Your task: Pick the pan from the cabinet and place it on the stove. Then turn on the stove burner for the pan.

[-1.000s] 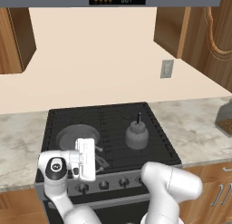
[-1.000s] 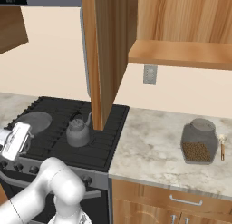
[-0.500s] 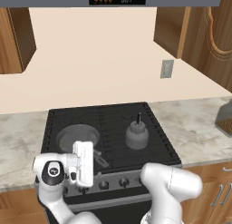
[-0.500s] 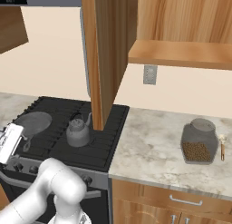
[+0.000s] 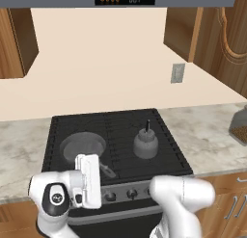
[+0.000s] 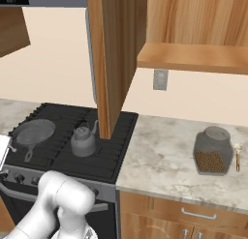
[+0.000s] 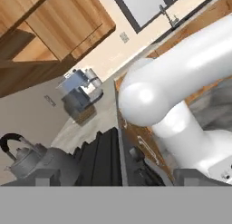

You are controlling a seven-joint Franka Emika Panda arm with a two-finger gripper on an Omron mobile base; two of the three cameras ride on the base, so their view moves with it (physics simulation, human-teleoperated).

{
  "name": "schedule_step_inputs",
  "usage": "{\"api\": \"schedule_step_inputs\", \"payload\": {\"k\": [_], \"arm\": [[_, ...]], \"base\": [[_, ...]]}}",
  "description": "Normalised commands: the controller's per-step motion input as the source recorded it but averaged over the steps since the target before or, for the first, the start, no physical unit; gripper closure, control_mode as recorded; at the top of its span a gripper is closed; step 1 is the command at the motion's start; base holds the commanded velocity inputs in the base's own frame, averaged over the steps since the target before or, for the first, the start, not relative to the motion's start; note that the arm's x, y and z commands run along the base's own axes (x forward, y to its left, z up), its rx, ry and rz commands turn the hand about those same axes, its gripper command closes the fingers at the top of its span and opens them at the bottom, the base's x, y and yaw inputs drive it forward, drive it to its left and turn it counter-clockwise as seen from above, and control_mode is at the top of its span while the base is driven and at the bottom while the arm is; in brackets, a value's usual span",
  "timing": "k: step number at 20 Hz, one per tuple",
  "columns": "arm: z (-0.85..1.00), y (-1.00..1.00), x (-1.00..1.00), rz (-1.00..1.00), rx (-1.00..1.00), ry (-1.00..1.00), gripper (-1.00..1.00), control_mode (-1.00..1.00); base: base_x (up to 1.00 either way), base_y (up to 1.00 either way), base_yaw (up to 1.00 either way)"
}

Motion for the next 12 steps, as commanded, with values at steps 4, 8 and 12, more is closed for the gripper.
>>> {"api": "schedule_step_inputs", "payload": {"k": [4, 8, 12], "arm": [[0.38, 0.04, -0.55, 0.16, 0.00, -0.37, -1.00, -1.00], [0.23, 0.09, -0.57, 0.21, -0.03, -0.32, -1.00, -1.00], [0.02, 0.24, -0.49, 0.25, -0.14, -0.20, -1.00, -1.00]], "base": [[0.00, 0.00, 0.00], [0.00, 0.00, 0.00], [0.00, 0.00, 0.00]]}}
